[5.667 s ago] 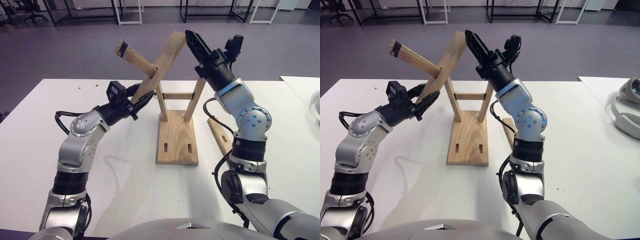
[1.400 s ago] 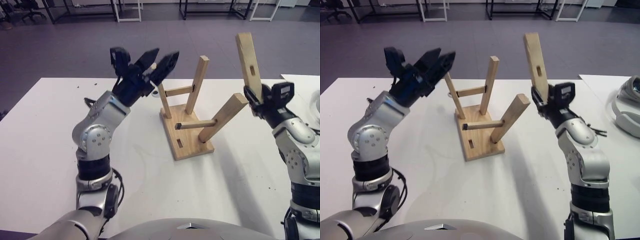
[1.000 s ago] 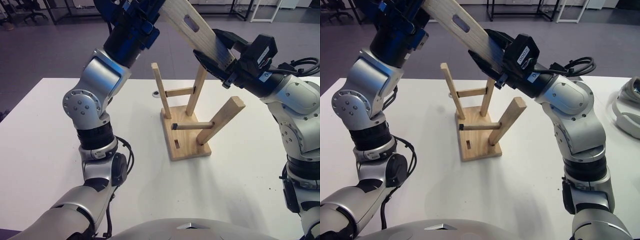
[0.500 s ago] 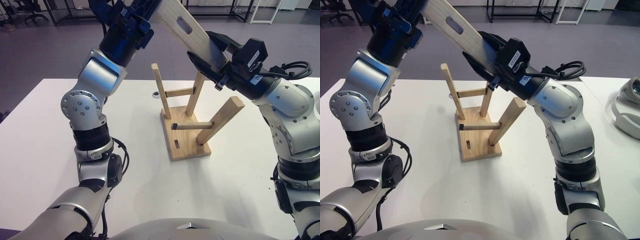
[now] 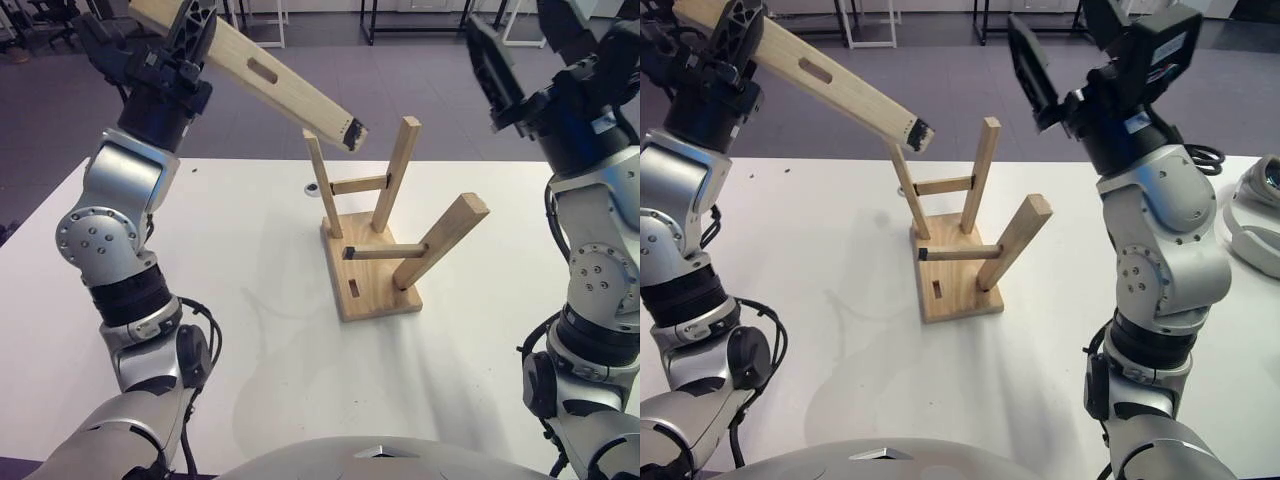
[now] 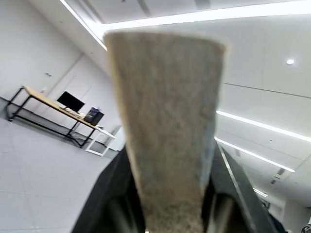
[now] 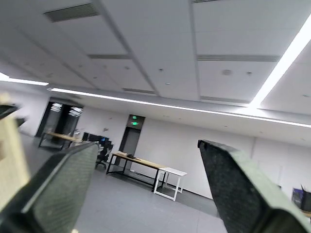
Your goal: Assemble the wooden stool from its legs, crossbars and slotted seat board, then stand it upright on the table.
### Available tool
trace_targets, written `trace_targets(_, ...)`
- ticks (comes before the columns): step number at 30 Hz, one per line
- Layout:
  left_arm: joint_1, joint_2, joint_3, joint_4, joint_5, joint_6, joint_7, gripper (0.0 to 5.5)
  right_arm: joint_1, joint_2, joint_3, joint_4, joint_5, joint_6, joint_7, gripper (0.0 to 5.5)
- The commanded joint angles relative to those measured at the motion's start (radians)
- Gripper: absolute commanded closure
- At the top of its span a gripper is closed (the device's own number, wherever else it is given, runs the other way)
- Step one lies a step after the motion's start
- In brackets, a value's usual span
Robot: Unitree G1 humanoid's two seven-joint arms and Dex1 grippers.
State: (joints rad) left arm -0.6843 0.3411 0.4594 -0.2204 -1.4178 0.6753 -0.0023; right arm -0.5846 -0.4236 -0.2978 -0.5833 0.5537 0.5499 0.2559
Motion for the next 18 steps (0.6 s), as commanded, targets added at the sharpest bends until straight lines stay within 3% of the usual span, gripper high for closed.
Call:
trace_targets(1, 0.082, 0.044, 0.017, -0.046, -0.015, 0.019, 0.025, 4.47, 0.069, -0.025, -0.058, 0.004, 0.007, 0.051, -0.045, 1.69)
trace_targets(5, 0.228, 0.066, 0.023, -0.131, 0.002, 0.021, 0.061, 4.47, 0.295, -0.015, -0.109, 0.098, -0.034, 0.055, -0.049, 1.69)
trace_targets(12, 0.473, 0.046, -0.081, -0.261, 0.157, 0.014, 0.093, 4.48, 0.424, -0.002, -0.022, 0.203, -0.095, 0.107, -0.051, 1.69)
trace_targets(15, 0.539, -0.079, -0.177, -0.271, 0.208, -0.011, 0.177, 4.48, 0.476, 0.001, 0.217, 0.356, -0.247, 0.116, -0.036, 1.69)
trace_targets(18, 0.595, -0.156, -0.216, -0.299, 0.247, -0.039, 0.235, 4.48, 0.476, -0.004, 0.348, 0.452, -0.346, 0.071, -0.004, 1.69)
